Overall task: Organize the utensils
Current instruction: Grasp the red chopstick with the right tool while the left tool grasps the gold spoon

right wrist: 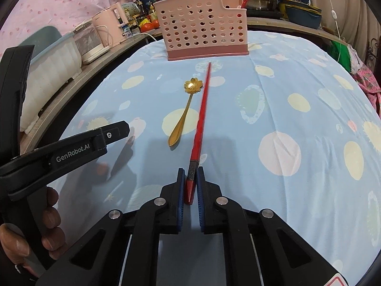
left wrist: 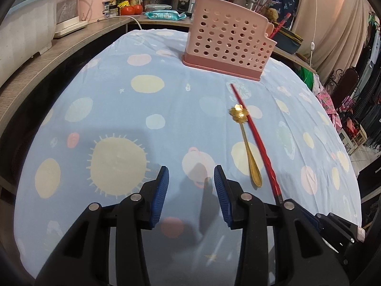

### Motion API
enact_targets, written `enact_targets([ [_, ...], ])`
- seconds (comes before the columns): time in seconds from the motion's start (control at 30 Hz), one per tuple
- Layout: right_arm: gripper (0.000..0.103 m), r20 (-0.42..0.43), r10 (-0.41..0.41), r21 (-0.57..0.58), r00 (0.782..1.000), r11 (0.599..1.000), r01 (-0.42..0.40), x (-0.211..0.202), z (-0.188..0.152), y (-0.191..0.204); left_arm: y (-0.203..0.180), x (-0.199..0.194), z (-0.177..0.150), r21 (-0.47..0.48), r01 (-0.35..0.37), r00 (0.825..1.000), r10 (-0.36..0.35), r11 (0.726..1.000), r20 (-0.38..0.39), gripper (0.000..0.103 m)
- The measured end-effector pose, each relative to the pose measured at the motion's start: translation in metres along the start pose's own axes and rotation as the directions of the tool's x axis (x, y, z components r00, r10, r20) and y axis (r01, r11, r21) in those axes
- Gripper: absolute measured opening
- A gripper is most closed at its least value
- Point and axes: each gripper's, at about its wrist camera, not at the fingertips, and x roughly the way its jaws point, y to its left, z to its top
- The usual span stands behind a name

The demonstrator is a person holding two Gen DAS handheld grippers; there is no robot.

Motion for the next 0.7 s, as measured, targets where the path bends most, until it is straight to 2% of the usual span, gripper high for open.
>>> enact_targets([
  [0.13,0.007,0.012,-0.022,0.033,1.000,0.999,0.022,-0.002,0.002,-0.013,-0.011,0.001,-0.001,0.015,0.027,1.000,-0.027,1.000,-0.005,0.050],
  [0.2,0.007,0.014,-0.031,0.051,0.999,0.998,0.030,-0.003,0.003,-0.020,-0.019,0.002,-0.002,0.026,0.042,0.999,-0.042,0.999,-0.008,0.052],
  [0.57,0.007,0.020,-0.046,0.102,0.999,0.994,0.044,-0.006,0.003,-0.041,-0.046,0.023,-0.001,0.035,0.095,0.995,-0.093,0.995,-0.044,0.052],
  [0.7,0.007,0.021,-0.040,0.108,0.999,0.993,0.037,-0.006,0.002,-0.041,-0.050,0.026,0.000,0.043,0.097,0.995,-0.096,0.994,-0.037,0.046],
])
